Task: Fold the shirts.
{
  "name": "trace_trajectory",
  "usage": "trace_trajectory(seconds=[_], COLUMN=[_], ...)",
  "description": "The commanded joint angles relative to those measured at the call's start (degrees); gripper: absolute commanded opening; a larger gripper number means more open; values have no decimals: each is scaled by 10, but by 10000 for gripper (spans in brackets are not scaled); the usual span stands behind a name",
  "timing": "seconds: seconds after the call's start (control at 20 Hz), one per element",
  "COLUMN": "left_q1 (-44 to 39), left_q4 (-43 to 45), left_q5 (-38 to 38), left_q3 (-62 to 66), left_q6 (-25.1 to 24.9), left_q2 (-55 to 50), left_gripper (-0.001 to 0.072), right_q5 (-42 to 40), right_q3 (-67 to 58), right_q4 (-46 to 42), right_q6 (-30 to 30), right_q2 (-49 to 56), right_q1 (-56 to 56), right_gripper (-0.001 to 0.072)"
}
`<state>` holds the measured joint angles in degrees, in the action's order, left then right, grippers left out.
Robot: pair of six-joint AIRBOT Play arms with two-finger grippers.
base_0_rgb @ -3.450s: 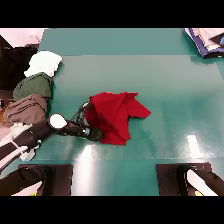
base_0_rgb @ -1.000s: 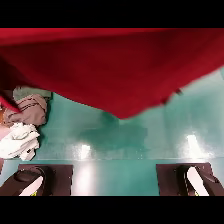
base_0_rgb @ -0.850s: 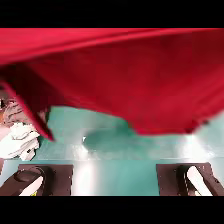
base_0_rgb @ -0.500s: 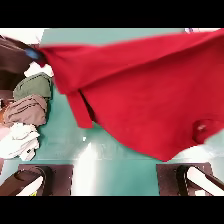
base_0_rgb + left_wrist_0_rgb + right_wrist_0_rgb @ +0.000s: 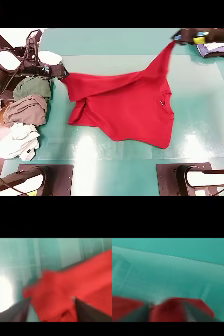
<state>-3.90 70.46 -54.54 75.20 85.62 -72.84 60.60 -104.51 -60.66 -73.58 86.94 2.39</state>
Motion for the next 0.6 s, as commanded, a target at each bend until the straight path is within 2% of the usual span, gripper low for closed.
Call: trace_trajectory(seconds=[0.0, 0.05, 0.1, 0.15, 0.25, 0.4, 0.55], left_q1=[47, 57, 61, 60, 43, -7, -72], left_q4=[-1, -1, -1, 0, 1, 11, 62], left_q5=[-31, -70, -113, -153, -191, -194, -170], left_q3=[9, 16, 17, 16, -7, -94, -200], left_q6=[-6, -14, -36, -57, -67, -68, -43], left_q2=[-17, -17, -17, -17, -11, 16, 52], left_gripper=[654, 652, 584, 552, 552, 551, 551], right_q5=[31, 72, 108, 139, 168, 167, 136], right_q3=[-49, -59, -60, -49, 7, 125, 241], right_q4=[-19, -19, -21, -20, -21, -21, -21], right_q6=[-12, -12, -12, -11, -11, -10, -10], right_q2=[48, 45, 39, 28, -8, -78, -149], right_q1=[-19, -15, -14, -9, -8, -9, -9], right_gripper=[452, 431, 431, 431, 431, 431, 431])
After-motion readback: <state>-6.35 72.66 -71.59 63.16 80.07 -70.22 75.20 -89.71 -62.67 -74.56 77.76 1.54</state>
